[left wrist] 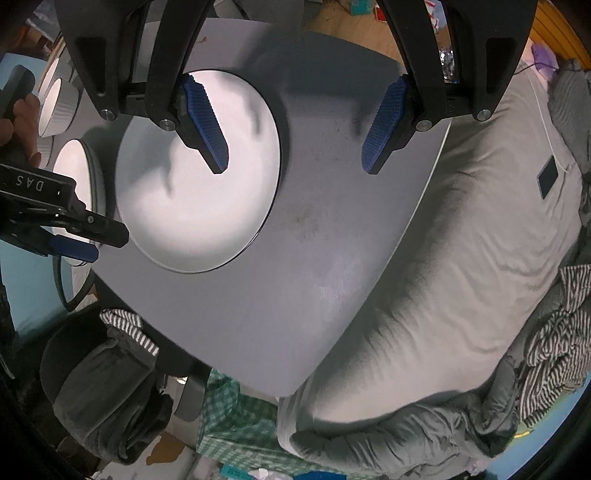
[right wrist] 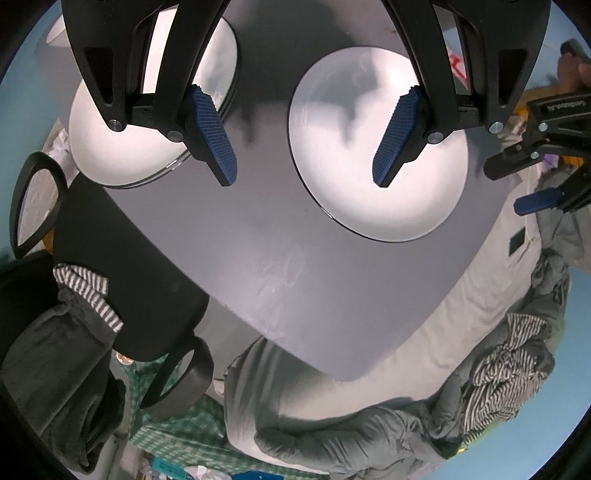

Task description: Organize plates and bowls

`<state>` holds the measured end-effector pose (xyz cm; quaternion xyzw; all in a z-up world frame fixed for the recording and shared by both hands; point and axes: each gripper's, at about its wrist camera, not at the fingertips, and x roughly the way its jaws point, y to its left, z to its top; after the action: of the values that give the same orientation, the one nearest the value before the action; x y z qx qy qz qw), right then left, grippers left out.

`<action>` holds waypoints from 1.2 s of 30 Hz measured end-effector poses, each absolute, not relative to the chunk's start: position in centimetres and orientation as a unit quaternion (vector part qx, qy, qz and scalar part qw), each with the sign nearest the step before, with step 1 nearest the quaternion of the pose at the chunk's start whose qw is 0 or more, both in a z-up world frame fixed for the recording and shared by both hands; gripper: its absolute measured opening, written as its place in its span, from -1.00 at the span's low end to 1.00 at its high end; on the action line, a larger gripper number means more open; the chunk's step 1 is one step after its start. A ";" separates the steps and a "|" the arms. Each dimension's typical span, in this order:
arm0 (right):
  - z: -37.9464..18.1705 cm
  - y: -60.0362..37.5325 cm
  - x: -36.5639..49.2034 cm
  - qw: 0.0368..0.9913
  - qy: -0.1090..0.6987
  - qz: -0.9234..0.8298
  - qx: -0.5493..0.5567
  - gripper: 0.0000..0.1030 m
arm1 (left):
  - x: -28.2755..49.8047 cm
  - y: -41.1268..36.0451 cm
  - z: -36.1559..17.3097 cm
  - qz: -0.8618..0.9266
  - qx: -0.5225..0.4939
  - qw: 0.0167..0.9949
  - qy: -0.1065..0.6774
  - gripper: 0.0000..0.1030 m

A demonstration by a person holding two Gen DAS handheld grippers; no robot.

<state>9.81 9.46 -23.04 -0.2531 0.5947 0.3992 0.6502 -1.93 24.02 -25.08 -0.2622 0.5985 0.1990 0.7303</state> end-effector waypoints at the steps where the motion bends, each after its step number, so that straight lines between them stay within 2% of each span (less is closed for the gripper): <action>1: -23.3 9.5 9.9 0.649 0.597 0.399 -0.252 0.47 | -1.9 24.1 -25.3 0.196 -0.265 0.730 0.599 0.48; 11: -26.3 9.7 9.5 0.635 0.615 0.394 -0.253 0.47 | -1.3 24.0 -27.7 0.187 -0.303 0.712 0.605 0.46; 13: -26.8 9.7 9.3 0.631 0.617 0.393 -0.257 0.47 | -1.2 23.9 -28.1 0.185 -0.308 0.709 0.606 0.35; 17: -27.3 9.3 8.9 0.622 0.624 0.398 -0.255 0.47 | -1.1 23.7 -28.7 0.179 -0.316 0.704 0.610 0.27; 19: -27.5 9.1 8.8 0.620 0.627 0.401 -0.250 0.47 | -0.9 23.5 -29.0 0.174 -0.319 0.701 0.614 0.15; 23: -27.8 8.4 8.8 0.615 0.637 0.403 -0.231 0.46 | -0.7 23.2 -29.3 0.167 -0.313 0.703 0.616 0.13; 30: -28.2 8.3 8.8 0.606 0.646 0.409 -0.220 0.15 | -0.5 22.9 -30.1 0.154 -0.324 0.695 0.623 -0.19; 34: -28.3 8.4 8.8 0.604 0.648 0.406 -0.223 0.13 | -0.5 22.6 -30.2 0.154 -0.324 0.696 0.622 -0.30; 36: -28.3 8.4 8.8 0.606 0.647 0.402 -0.228 -0.02 | -0.7 22.8 -30.2 0.157 -0.326 0.695 0.621 -0.37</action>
<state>8.80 8.41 -28.33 -0.2285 0.6468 0.4025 0.6062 -0.66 22.77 -30.19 -0.3263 0.6207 0.1572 0.6954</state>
